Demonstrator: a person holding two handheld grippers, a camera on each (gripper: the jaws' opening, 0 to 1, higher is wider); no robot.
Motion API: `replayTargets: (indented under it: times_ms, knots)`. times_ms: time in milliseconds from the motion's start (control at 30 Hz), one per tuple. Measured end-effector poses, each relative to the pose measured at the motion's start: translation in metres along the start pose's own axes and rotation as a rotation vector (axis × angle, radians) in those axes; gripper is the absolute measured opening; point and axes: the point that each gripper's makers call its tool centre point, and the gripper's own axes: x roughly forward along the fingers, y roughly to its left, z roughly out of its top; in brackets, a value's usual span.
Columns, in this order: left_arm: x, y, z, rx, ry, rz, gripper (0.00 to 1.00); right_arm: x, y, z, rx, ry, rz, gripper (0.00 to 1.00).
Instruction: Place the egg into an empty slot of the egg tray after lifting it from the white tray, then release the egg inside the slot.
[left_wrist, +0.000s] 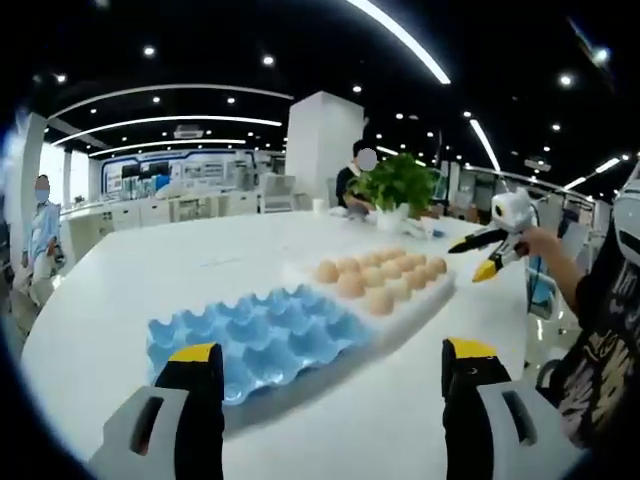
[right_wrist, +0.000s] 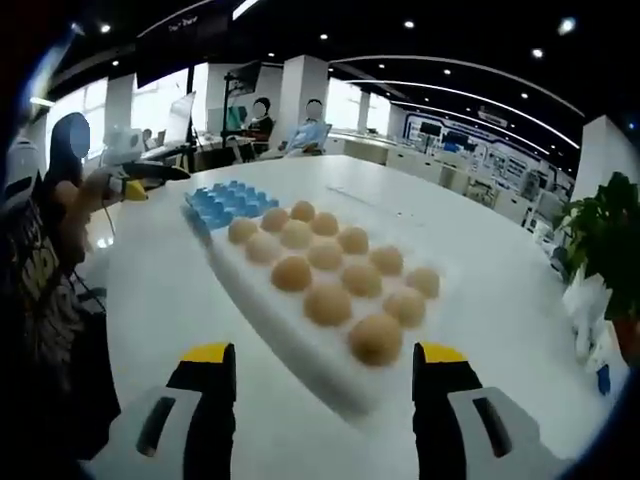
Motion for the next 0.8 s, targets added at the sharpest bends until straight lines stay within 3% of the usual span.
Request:
replayTargets:
  times_ms: [800]
  knots:
    - [-0.0054, 0.0075, -0.0007, -0.014, -0.003, 0.016, 0.91, -0.0026, -0.0054, 0.0077, -0.005, -0.023, -0.010, 0.66]
